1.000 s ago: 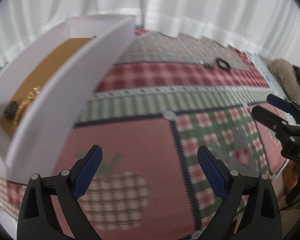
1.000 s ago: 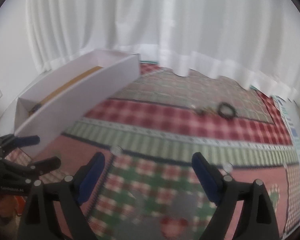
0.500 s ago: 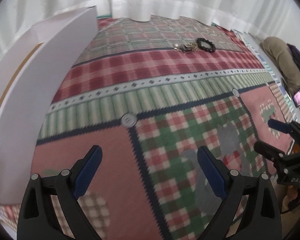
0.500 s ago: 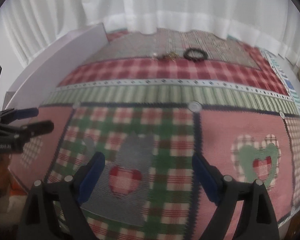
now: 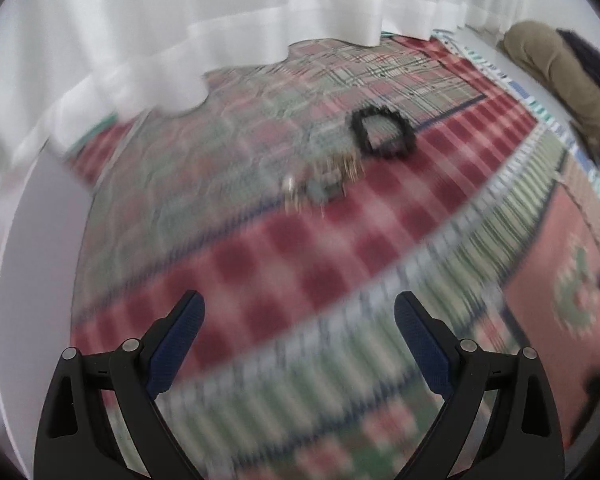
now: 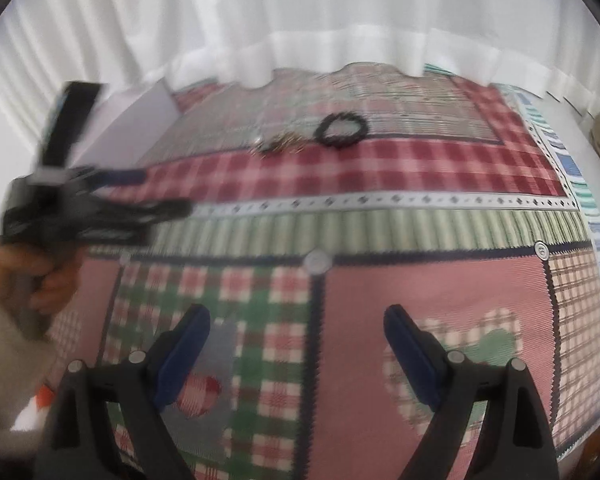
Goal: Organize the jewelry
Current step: 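Lower the left gripper onto the silver square charm cluster and close it, then hold the charms in the left gripper while the right gripper grasps the black bead bracelet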
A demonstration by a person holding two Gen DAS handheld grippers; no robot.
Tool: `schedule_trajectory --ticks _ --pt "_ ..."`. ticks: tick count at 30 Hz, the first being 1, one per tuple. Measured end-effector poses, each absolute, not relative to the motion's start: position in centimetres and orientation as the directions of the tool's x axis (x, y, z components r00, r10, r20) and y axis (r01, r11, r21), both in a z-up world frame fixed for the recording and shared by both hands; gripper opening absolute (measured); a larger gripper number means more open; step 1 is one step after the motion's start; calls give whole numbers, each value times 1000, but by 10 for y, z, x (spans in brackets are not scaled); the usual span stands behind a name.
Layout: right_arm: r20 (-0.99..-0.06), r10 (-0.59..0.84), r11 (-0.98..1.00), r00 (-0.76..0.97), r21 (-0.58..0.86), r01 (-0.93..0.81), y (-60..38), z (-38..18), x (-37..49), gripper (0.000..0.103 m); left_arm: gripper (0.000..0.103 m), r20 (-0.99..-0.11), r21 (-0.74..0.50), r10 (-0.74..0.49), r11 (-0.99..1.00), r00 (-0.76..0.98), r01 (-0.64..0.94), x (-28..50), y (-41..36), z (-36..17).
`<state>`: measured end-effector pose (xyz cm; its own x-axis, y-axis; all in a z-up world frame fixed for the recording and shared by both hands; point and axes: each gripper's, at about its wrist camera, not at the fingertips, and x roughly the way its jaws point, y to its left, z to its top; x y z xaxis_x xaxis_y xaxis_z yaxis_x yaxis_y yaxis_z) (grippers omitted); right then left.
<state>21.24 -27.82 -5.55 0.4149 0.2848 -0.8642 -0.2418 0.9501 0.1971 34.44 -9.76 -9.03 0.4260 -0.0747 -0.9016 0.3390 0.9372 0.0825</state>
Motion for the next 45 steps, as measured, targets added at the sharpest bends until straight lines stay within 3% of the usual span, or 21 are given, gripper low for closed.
schedule_trajectory --ticks 7,10,11,12,14,15,24,26,27,28,31,38,39,40,41,45 --pt "-865 317 948 388 272 -168 -309 -67 217 90 95 -895 147 -42 912 444 383 417 -132 -128" --pt "-865 313 949 393 270 -161 -317 -66 218 90 86 -884 122 -88 905 459 407 423 -138 -134" --pt "-863 312 950 397 270 -159 -320 -65 219 90 72 -882 105 -109 902 457 419 423 -138 -134" --pt "-862 313 949 399 272 -157 -323 -64 220 90 51 -881 64 -154 898 447 435 422 -139 -134" --pt "-859 315 949 405 276 -152 -326 -60 224 90 29 -882 9 -200 898 426 440 423 -139 -132" --pt "-858 313 949 407 275 -151 -327 -58 227 90 28 -882 13 -194 901 430 433 423 -140 -132" --pt "-822 360 930 441 354 -100 -326 -47 314 90 27 -874 -103 -218 956 434 273 387 -88 -112" --pt "-827 358 931 433 349 -104 -315 -56 352 79 27 -878 -111 -209 964 431 242 374 -71 -106" --pt "-833 350 936 429 333 -118 -303 -61 370 59 27 -879 -107 -199 968 433 227 366 -62 -103" --pt "-839 346 938 420 322 -129 -294 -65 384 49 27 -881 -101 -188 971 435 215 359 -54 -99" --pt "-861 348 937 372 308 -163 -257 -85 425 41 27 -890 -76 -149 981 431 181 344 -35 -92" --pt "-936 143 984 322 101 -144 -201 -132 467 41 27 -891 -21 -66 994 449 103 319 0 -81" --pt "-931 116 986 345 66 -153 -196 -131 467 38 27 -885 -4 -48 995 462 95 315 2 -79" --pt "-933 101 987 345 49 -156 -193 -130 466 22 27 -882 0 -41 996 470 88 313 4 -77" --pt "-930 90 987 355 37 -154 -192 -128 462 12 27 -879 0 -39 997 475 81 310 6 -76" --pt "-919 145 983 365 93 -155 -198 -114 440 13 27 -862 26 -12 997 507 69 299 11 -69"
